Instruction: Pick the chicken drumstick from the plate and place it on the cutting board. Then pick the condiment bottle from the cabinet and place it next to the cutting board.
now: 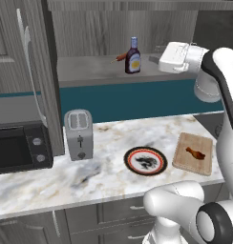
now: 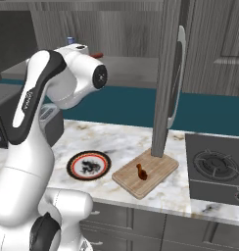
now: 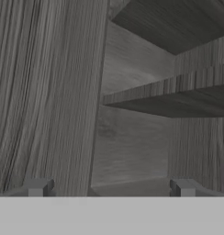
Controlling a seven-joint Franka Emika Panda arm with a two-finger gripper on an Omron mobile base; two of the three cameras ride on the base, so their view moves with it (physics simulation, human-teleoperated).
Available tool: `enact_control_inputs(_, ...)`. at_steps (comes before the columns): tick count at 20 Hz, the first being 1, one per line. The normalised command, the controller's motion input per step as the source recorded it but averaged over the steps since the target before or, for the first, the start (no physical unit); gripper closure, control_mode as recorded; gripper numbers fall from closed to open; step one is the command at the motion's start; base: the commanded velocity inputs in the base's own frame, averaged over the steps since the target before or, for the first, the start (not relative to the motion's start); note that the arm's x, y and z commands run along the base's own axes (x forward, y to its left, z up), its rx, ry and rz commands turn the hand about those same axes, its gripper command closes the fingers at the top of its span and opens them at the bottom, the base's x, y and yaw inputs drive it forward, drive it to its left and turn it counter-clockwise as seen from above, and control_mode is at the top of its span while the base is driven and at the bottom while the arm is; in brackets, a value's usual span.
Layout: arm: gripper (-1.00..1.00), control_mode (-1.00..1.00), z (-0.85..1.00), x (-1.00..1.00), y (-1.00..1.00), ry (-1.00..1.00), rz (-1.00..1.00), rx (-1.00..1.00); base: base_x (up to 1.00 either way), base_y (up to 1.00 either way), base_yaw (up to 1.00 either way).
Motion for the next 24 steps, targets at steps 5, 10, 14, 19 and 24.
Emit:
enact_control_inputs(5, -1.0, -1.0, 0.0, 0.21, -0.01, 0.0, -0.01, 0.0, 0.0, 0.0, 0.0)
enact_control_inputs(10, -1.0, -1.0, 0.0, 0.23, -0.05, 0.0, 0.0, 0.0, 0.0, 0.0, 0.0)
enact_control_inputs(14, -1.0, -1.0, 0.0, 0.21, -0.07, 0.0, 0.0, 0.0, 0.0, 0.0, 0.0)
enact_control_inputs(19, -1.0, -1.0, 0.0, 0.18, -0.03, 0.0, 0.0, 0.0, 0.0, 0.0, 0.0)
enact_control_inputs(24, -1.0, -1.0, 0.0, 0.11, -0.01, 0.0, 0.0, 0.0, 0.0, 0.0, 0.0)
